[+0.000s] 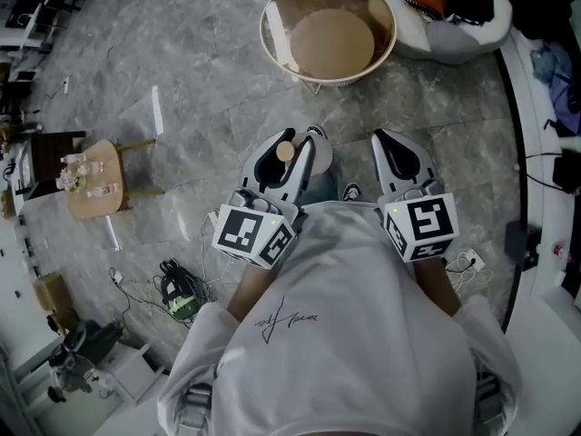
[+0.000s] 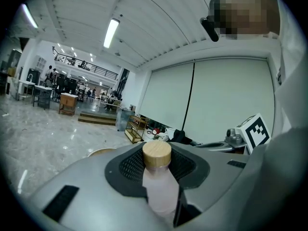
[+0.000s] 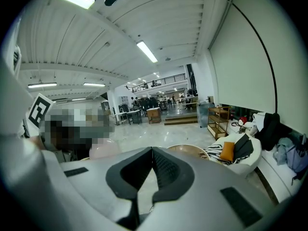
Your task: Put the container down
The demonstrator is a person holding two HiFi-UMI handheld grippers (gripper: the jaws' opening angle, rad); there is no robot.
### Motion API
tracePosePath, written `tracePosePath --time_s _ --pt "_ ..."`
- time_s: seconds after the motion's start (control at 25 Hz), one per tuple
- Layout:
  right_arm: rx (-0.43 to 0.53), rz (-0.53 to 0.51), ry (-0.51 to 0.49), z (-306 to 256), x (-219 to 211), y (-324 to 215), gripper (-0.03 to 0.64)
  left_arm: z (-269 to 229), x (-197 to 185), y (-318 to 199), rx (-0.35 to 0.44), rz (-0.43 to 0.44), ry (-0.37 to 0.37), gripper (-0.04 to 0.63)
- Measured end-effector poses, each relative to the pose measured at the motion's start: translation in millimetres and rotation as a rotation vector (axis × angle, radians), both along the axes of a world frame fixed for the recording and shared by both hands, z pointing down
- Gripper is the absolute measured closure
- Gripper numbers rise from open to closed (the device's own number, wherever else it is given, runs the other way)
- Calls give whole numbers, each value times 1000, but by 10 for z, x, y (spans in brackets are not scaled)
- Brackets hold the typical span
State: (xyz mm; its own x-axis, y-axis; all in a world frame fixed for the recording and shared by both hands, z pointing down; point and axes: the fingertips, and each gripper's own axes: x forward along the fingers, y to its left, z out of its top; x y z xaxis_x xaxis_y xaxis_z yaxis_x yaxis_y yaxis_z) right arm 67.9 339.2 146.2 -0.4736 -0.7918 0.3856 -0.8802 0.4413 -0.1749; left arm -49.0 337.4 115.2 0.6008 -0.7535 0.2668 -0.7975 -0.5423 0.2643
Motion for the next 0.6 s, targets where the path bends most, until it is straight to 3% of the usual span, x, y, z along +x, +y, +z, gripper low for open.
tracePosePath --time_s 0.6 --pt "-7 4 13 -77 -243 -883 600 18 -141 -882 -39 55 20 465"
